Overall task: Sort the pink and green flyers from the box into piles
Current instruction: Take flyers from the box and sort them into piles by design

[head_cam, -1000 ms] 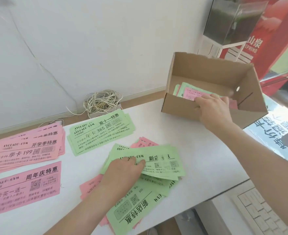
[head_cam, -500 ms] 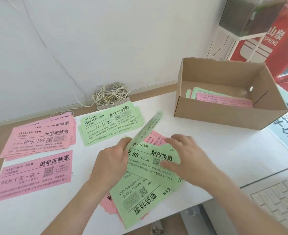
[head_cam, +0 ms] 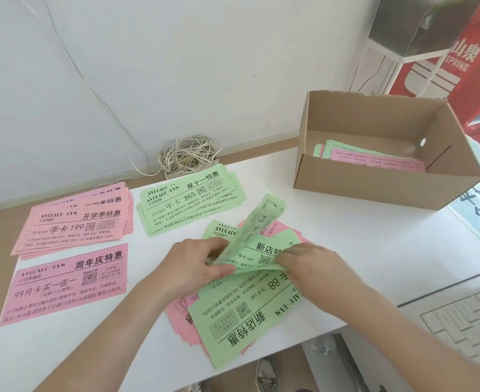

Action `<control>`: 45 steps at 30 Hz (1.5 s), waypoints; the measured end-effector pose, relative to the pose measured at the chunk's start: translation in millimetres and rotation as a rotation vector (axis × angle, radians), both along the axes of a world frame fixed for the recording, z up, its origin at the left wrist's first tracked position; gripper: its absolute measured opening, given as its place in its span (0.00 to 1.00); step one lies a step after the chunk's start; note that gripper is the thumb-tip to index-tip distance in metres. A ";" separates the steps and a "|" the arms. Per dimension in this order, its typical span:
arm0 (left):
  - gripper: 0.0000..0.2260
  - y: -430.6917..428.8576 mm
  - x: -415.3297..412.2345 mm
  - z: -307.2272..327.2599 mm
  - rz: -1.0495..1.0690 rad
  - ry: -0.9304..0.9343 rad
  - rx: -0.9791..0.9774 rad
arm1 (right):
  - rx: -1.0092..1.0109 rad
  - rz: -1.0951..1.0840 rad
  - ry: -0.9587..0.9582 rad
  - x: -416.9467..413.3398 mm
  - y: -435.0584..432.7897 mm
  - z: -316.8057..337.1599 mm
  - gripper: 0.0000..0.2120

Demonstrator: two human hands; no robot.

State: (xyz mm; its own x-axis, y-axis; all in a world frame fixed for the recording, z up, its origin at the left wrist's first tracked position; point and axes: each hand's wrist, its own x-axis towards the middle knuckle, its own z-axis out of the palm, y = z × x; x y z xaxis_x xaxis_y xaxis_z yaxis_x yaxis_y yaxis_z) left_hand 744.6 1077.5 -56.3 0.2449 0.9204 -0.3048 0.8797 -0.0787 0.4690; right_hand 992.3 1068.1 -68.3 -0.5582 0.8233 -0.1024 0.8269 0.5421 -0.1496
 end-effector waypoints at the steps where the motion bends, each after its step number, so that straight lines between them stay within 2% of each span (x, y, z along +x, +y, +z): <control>1: 0.22 -0.5 1.3 -0.5 -0.039 0.030 0.009 | 0.020 -0.016 0.063 3.4 3.3 2.0 0.12; 2: 0.22 -1.1 4.6 -2.3 -0.085 0.087 0.048 | 0.037 -0.040 0.118 5.4 6.6 4.1 0.14; 4: 0.15 -1.8 12.3 -5.3 -0.142 0.175 0.158 | 0.069 -0.103 0.298 2.2 9.9 9.3 0.16; 7: 0.09 1.0 16.0 -5.7 -0.036 0.138 0.221 | 0.150 -0.321 0.620 1.7 15.0 11.8 0.11; 8: 0.09 2.9 14.5 -6.1 0.029 0.102 0.195 | 0.140 -0.416 0.646 4.6 17.1 12.7 0.16; 10: 0.08 3.6 10.2 -6.3 0.177 -0.045 0.141 | 0.017 -0.497 0.537 12.3 17.0 13.3 0.28; 11: 0.10 1.2 8.6 -5.9 0.243 -0.122 0.129 | -0.050 -0.444 0.409 14.2 14.8 14.5 0.32; 14: 0.12 -8.6 0.8 -1.1 0.377 -0.246 0.209 | -0.129 -0.012 0.028 -3.2 2.4 15.4 0.38; 17: 0.10 -14.7 -14.4 14.5 0.502 -0.247 0.354 | -0.205 0.288 -0.060 -41.6 -2.5 5.6 0.41; 19: 0.08 -15.9 -24.2 24.3 0.500 -0.165 0.426 | -0.270 0.352 -0.095 -65.4 3.2 -1.7 0.39; 22: 0.09 -15.6 -27.2 34.1 0.395 -0.017 0.508 | -0.310 0.291 -0.143 -82.5 11.5 -10.9 0.38; 26: 0.09 -18.7 -24.3 33.9 0.197 0.218 0.496 | -0.312 0.182 -0.114 -60.5 14.1 -12.9 0.38; 30: 0.28 -22.7 -23.0 28.3 0.030 0.459 0.529 | -0.340 0.025 -0.104 -2.2 17.0 -8.9 0.39; 33: 0.33 -28.7 -13.8 17.9 -0.083 0.592 0.490 | -0.360 -0.113 -0.109 39.6 23.3 -9.0 0.40; 36: 0.32 -32.9 1.4 -10.7 -0.171 0.663 0.391 | -0.377 -0.150 -0.104 55.8 28.6 -6.7 0.40; 38: 0.29 -31.8 7.2 -24.8 -0.212 0.695 0.392 | -0.375 -0.138 -0.083 55.3 29.4 -6.7 0.41; 42: 0.25 -15.6 7.2 -20.2 -0.203 0.711 0.442 | -0.373 -0.126 -0.056 52.2 26.5 -6.8 0.41; 45: 0.26 -11.1 13.0 -6.5 -0.184 0.839 0.300 | -0.371 -0.087 -0.059 48.0 19.1 -7.4 0.41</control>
